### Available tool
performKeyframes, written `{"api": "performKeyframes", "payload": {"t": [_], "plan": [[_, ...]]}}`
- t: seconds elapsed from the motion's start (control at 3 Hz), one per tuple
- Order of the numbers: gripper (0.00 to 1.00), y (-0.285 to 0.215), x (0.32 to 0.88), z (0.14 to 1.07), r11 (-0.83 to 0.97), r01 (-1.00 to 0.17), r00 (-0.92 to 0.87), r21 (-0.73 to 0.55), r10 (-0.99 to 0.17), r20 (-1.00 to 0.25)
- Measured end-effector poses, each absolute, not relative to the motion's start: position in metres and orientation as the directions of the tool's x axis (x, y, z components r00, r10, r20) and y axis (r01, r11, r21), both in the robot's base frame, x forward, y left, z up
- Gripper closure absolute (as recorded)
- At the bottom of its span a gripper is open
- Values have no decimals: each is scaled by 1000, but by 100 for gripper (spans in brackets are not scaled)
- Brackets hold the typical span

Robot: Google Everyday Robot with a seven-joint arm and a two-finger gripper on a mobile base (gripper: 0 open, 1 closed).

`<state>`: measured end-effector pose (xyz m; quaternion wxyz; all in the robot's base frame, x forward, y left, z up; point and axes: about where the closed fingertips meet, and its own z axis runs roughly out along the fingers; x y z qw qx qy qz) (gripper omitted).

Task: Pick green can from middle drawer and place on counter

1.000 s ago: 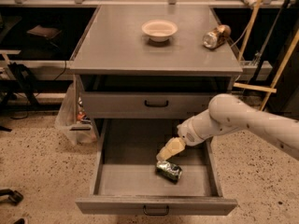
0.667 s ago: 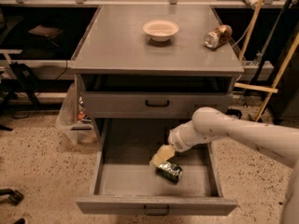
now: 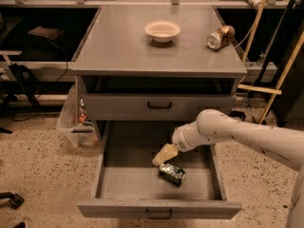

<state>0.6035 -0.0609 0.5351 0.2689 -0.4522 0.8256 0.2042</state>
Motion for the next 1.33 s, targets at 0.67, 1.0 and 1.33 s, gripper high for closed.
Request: {"api": "performKeyframes", "payload": {"t": [0.67,1.0,1.33], "plan": [[0,-107,615,441,589,-805,-529,69,-660,-533],[0,-104,614,442,585,-808,-525,71,-661,-536],[0,-81,596,409,565,-813,-547,141,-661,-513]]}}
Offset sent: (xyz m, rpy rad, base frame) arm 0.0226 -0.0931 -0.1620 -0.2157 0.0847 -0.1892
